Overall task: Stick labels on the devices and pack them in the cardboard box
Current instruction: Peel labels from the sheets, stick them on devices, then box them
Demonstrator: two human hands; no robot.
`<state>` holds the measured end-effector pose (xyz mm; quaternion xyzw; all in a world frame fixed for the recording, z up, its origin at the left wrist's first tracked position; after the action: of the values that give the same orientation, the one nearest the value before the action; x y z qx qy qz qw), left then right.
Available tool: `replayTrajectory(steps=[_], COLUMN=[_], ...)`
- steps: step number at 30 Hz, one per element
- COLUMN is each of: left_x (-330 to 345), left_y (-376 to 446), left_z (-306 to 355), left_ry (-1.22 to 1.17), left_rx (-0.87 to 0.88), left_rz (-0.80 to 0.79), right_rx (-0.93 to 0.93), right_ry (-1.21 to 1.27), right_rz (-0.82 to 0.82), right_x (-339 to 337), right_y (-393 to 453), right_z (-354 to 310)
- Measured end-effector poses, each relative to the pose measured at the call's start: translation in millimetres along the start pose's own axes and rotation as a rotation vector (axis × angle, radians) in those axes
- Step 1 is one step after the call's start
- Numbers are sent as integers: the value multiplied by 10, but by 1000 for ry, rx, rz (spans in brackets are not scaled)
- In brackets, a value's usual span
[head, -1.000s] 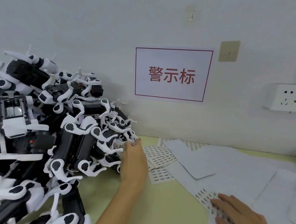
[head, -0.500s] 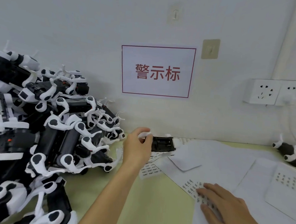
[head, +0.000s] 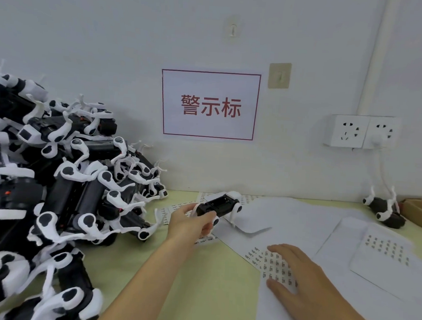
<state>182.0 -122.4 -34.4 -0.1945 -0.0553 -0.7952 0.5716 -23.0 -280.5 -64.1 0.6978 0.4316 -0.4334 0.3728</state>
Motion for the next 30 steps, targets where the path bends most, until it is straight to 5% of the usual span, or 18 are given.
replayTrajectory(steps=[5, 24, 27, 30], left_x=[-8, 54, 13, 55], left_y=[-28, -161, -85, -3], left_z=[-22, -211, -44, 85], left_ry=[538, 316, 526, 832], left_rx=[275, 475, 632, 795], left_rz=[95, -248, -91, -267], right_rx=[-16, -87, -80, -84], right_ry=[-36, 6, -8, -16], right_rz=[15, 91, 82, 72], right_x=[2, 56, 66, 69], right_y=[-19, 23, 30, 27], right_z=[-18, -27, -13, -11])
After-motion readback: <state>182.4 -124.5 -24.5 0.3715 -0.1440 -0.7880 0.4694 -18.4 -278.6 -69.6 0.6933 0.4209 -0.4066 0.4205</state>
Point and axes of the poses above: each hand's wrist, its own y-axis towards the middle knuckle, its own x-axis out of the palm, z = x × y, the point moved 3 cm from there along y, towards the middle knuckle, and after that the axes turned 10 degrees about -y, right-handed, at the moved point
